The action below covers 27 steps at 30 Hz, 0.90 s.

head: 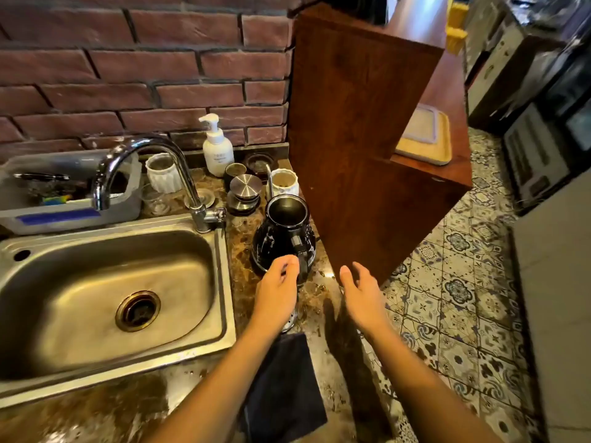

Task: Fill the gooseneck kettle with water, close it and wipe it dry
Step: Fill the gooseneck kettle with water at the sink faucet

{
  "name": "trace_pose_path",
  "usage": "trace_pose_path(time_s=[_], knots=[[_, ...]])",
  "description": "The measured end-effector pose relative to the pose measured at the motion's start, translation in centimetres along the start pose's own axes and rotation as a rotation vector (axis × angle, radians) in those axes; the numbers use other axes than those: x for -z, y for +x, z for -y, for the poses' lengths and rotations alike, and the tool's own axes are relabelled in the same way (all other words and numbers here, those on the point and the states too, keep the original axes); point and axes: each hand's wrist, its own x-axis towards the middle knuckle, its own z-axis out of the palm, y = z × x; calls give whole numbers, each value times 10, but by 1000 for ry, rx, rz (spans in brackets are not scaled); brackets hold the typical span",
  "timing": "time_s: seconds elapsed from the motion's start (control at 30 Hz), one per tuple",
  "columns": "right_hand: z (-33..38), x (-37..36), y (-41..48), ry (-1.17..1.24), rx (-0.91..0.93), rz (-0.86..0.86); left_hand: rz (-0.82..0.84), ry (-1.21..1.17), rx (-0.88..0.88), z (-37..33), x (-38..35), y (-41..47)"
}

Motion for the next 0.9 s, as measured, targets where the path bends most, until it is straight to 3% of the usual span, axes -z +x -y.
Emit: trace_pose_path(time_s=[0.27, 0.5, 0.77, 0.9], knots=[[-25, -17, 61, 237, -176, 99, -140, -109, 37, 13, -46, 43], [-21, -37, 95, 769, -295, 299, -337, -283, -12, 14, -70, 58], [-14, -43, 122, 880, -329, 437, -436, -359, -55, 21, -80, 67], [-18, -43, 127, 874, -362, 463, -484, -261, -106, 20, -81, 68]])
